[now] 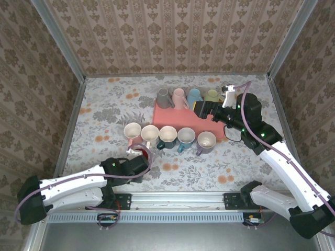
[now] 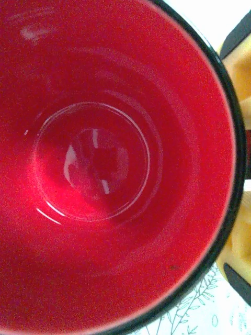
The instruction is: Turn the mug right side up
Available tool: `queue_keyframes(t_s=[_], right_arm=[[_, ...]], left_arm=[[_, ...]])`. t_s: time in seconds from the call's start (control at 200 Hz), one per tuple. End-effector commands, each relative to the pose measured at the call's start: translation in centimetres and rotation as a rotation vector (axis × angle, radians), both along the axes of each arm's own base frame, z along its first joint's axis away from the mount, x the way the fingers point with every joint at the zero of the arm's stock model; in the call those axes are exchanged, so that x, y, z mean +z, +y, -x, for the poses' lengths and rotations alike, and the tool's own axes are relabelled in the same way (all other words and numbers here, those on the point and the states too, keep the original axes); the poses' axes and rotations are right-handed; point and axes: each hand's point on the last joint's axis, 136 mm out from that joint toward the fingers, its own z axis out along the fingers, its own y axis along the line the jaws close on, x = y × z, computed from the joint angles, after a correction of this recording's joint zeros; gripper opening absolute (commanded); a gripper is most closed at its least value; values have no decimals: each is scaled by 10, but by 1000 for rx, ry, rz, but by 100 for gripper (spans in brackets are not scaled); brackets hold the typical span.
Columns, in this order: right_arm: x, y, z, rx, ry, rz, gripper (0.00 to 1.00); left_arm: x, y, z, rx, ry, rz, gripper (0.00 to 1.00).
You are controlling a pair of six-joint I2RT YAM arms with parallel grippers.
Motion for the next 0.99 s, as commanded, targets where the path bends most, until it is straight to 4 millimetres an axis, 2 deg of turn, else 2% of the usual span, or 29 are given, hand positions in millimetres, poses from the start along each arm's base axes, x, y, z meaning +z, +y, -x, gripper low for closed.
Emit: queue_keyframes(t_s=[0.0,0.13,0.29,0.53,0.655,0.84,0.99], right_arm=[[0,2,-3,10,-10,-2,100],[-5,3,-5,7,3,3,100],[-6,5,-5,14,10,-9,100],[-1,5,-6,12,6,-15,100],[-3,4,-7,6,9,-8,100],[-23,5,-18,-13,75,43,100],[-52,3,-34,-39,175,174,98]], left_arm=[[-4,14,7,12,25,-40,36],[-2,15,11,5,33,-32,46],[12,12,13,-18,22,-37,51],[50,9,16,-28,17,12,54],[81,4,12,-61,-22,50,54],[133,-15,-17,-163,-87,81,54],[162,-41,-65,-184,-124,178,54]])
